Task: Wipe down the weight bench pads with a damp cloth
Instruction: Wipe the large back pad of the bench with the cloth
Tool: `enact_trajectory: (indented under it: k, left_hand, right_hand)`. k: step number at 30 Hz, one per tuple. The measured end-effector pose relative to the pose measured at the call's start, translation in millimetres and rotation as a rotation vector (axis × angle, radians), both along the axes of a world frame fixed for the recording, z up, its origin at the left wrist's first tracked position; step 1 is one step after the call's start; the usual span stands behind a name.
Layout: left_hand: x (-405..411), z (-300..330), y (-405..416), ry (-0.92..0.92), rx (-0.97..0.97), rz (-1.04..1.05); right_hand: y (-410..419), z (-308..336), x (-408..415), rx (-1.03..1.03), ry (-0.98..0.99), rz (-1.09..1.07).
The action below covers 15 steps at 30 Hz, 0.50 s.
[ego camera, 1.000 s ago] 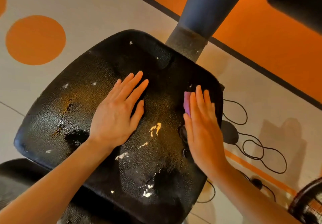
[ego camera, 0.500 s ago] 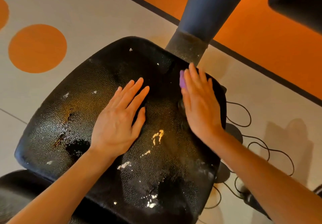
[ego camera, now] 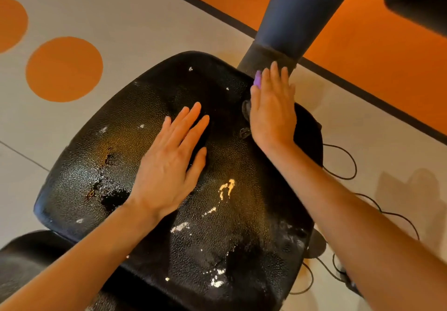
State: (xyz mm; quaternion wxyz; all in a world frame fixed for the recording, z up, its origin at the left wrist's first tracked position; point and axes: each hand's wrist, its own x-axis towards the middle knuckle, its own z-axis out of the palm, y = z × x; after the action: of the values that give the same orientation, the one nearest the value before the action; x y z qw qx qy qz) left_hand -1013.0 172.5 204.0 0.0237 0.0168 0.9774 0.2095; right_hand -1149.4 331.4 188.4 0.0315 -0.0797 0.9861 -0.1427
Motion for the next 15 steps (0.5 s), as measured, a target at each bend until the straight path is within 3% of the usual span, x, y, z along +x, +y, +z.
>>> enact_trajectory:
  k: [2,4,6,11,13,15]
  left_hand:
    - [0,3,-9,0.016,-0.011,0.061]
    - [-2,5,-22,0.007,-0.044,0.130]
    - [-4,4,-32,-0.012,-0.094,0.161]
    - [-4,-2,-32,-0.020,-0.151,0.164]
    - [-4,-1,-32,-0.012,-0.143,0.165]
    - [-4,-1,-34,-0.015,-0.134,0.168]
  right_hand:
    - [-3,5,47,-0.073,0.011,0.133]
    - [8,12,93,-0.144,-0.078,0.409]
    - [19,11,80,-0.194,-0.115,0.548]
    - [-20,2,-21,0.004,-0.023,0.054]
    - [-29,3,12,-0.030,-0.012,0.088]
    - [-22,11,71,-0.089,-0.039,0.336]
